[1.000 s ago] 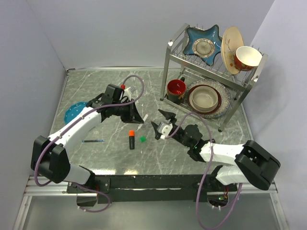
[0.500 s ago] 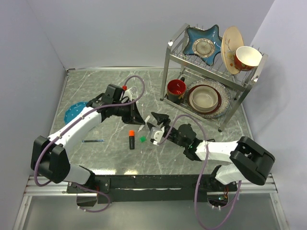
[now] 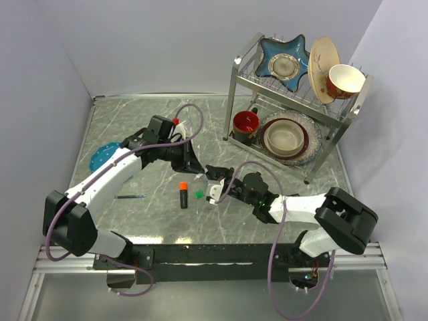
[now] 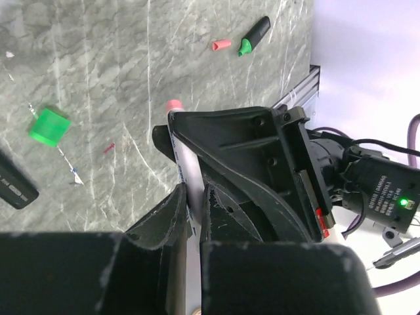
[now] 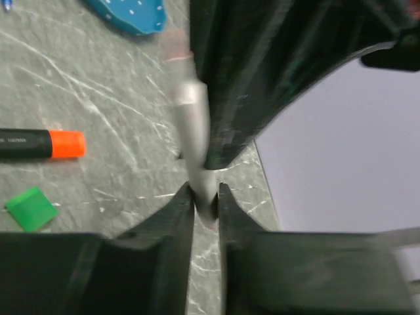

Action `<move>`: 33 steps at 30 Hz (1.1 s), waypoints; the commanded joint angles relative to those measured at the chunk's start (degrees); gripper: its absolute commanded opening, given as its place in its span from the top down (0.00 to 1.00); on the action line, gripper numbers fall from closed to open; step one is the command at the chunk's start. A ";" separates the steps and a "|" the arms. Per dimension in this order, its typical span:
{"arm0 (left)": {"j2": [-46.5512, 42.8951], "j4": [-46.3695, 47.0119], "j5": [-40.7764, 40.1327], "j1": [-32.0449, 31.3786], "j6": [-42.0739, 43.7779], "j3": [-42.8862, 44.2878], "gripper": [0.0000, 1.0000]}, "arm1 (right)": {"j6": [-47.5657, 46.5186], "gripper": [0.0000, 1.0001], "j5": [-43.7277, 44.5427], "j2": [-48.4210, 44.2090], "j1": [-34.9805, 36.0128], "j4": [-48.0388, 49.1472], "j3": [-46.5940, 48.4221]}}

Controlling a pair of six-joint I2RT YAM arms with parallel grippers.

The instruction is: Insert the pens into the pen caps

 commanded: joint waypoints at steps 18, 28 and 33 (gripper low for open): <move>-16.70 7.49 -18.39 2.58 10.61 13.15 0.18 | 50.75 1.00 -4.99 -15.08 4.13 4.58 0.18; -27.80 29.05 3.75 2.67 12.55 -8.13 0.25 | 78.63 1.00 -11.75 -15.71 1.85 -1.17 7.93; -26.22 31.24 9.11 2.67 11.85 -10.50 0.33 | 85.13 1.00 -16.14 -12.38 -1.57 0.77 9.33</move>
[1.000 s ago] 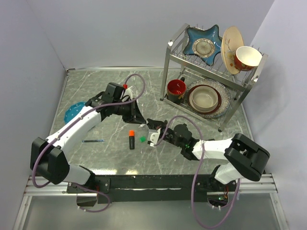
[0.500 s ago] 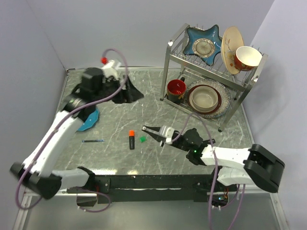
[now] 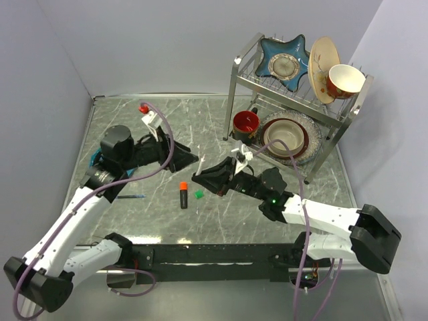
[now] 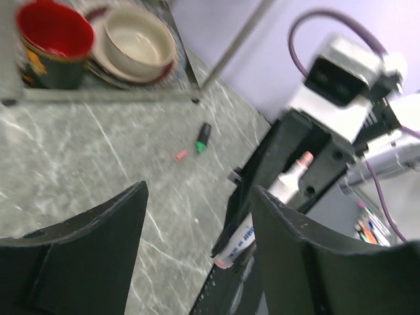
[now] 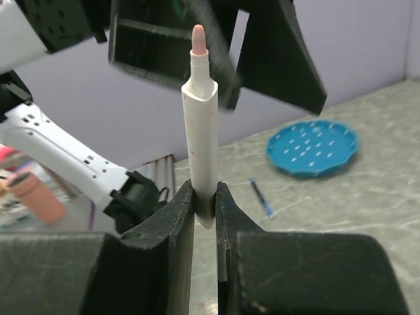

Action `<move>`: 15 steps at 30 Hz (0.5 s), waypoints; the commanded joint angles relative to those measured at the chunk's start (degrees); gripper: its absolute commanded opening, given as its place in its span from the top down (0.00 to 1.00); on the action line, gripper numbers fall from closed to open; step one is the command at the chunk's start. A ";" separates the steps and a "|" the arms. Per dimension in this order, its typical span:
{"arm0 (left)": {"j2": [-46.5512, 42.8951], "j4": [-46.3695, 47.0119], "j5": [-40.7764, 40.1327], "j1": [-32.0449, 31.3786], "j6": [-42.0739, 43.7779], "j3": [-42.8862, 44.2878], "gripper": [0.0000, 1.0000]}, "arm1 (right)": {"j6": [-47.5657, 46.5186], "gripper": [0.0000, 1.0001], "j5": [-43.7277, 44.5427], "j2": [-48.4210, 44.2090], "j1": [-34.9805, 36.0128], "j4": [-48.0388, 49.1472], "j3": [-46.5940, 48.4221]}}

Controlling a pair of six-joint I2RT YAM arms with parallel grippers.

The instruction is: Insert the pens into the pen caps

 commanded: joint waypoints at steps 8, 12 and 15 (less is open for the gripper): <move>2.12 8.05 10.94 0.01 0.13 -2.21 0.33 | 11.24 1.00 -6.74 3.64 -3.69 1.02 5.13; 1.60 7.16 10.58 0.01 0.92 -1.51 0.31 | 13.34 1.00 -7.53 4.25 -4.04 2.51 4.86; 2.03 7.34 11.37 -0.08 0.66 -2.12 0.33 | 13.26 1.00 -7.80 4.69 -4.13 1.64 5.47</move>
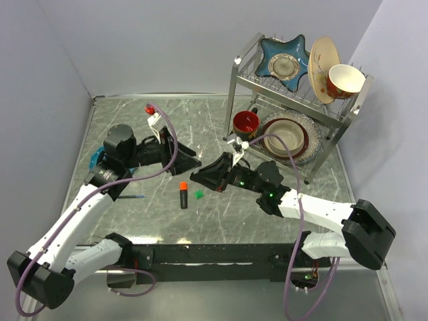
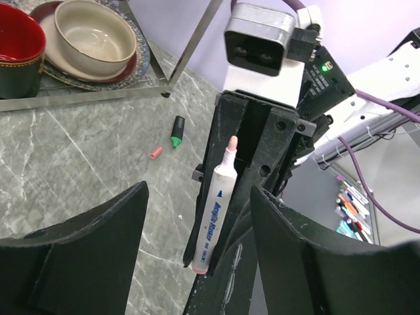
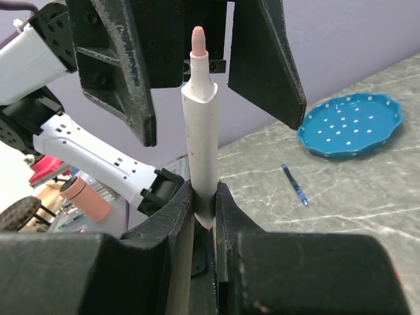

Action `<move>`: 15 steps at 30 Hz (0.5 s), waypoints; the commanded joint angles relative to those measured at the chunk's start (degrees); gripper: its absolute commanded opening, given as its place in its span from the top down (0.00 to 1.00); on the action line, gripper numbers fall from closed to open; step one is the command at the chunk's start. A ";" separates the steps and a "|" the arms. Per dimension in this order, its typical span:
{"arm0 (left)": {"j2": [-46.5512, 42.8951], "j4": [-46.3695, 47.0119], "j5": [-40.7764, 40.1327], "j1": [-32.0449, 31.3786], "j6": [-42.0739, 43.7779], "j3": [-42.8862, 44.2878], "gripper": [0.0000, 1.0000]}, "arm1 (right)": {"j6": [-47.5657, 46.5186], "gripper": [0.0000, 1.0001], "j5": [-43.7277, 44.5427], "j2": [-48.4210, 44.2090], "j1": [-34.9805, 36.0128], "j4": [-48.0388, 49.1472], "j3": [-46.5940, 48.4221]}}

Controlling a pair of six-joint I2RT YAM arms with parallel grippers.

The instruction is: Insert the pens into the pen caps

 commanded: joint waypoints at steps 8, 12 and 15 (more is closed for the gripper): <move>-0.92 4.93 3.23 -0.15 -0.88 -5.47 0.48 | 3.67 1.00 -1.70 1.57 -0.41 1.37 4.30; -1.27 4.93 2.79 -0.15 -1.41 -6.35 0.55 | 4.73 1.00 -2.31 2.01 -0.41 1.72 5.18; -1.36 7.03 2.78 -0.24 -2.37 -7.14 0.69 | 5.26 1.00 -2.93 2.71 -0.41 1.54 5.53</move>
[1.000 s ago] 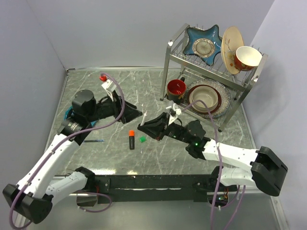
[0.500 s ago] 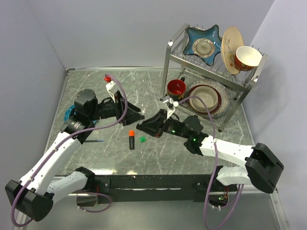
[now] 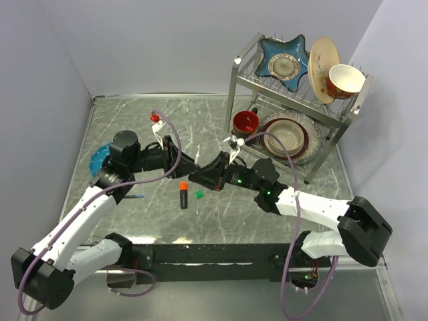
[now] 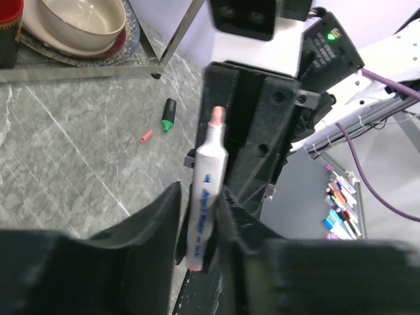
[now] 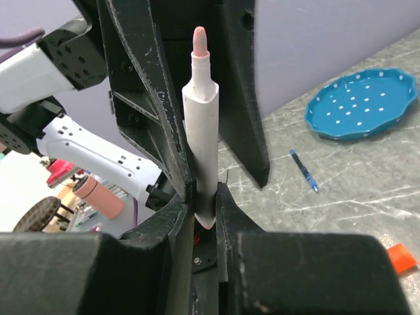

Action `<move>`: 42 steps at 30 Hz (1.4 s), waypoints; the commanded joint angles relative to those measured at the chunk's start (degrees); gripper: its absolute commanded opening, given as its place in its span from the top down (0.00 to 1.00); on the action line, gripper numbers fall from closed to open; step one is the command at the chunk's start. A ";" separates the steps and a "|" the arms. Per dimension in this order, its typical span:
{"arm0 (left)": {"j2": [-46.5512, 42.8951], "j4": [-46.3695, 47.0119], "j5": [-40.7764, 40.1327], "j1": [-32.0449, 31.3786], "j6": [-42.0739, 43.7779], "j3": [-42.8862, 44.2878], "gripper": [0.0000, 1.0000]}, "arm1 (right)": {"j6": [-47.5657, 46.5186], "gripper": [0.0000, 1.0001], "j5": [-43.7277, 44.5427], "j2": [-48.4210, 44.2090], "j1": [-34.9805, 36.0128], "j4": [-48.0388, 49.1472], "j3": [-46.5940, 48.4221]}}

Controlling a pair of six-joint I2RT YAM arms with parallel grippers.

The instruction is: Insert the pens into the pen caps

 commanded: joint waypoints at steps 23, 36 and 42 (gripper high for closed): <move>-9.51 -10.28 -16.69 -0.15 3.07 0.52 0.99 | 7.78 0.53 23.25 -16.20 -0.74 -35.90 0.88; -16.02 -14.85 -19.42 -0.24 7.02 -4.14 0.99 | 41.27 0.48 66.06 -16.22 -5.92 -88.48 11.17; -16.20 -13.45 -16.78 -0.32 6.06 -5.02 0.99 | 49.05 0.47 69.33 -10.08 -9.70 -99.95 13.79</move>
